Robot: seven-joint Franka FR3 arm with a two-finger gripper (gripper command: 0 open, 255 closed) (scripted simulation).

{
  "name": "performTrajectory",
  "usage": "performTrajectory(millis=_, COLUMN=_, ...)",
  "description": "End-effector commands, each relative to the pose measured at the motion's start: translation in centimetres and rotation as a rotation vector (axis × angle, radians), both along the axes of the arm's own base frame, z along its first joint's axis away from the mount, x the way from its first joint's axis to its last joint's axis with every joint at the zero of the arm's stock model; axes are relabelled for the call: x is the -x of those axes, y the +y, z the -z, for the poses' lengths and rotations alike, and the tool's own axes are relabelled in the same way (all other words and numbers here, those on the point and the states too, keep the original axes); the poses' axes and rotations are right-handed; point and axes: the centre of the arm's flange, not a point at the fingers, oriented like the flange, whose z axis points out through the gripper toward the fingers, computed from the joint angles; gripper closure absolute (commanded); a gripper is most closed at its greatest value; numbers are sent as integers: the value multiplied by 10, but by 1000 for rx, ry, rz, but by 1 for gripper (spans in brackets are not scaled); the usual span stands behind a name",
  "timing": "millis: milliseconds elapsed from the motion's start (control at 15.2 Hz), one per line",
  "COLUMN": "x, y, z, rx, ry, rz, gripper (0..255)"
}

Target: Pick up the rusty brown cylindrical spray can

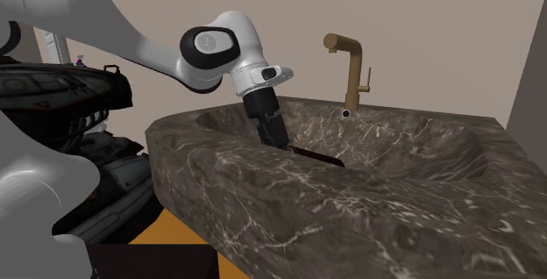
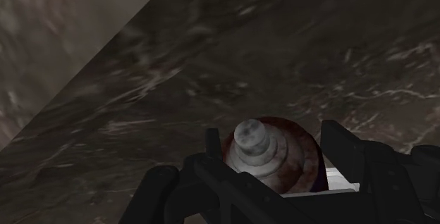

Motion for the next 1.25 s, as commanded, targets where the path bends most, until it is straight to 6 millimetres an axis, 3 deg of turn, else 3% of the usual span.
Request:
performTrajectory(millis=0, x=0, y=0, z=0, rx=0, ry=0, rz=0, gripper=255)
performTrajectory(millis=1056, x=0, y=0, z=-79, rx=0, ry=0, rz=0, gripper=255)
performTrajectory(millis=1188, x=0, y=0, z=-80, rx=0, ry=0, rz=0, gripper=255)
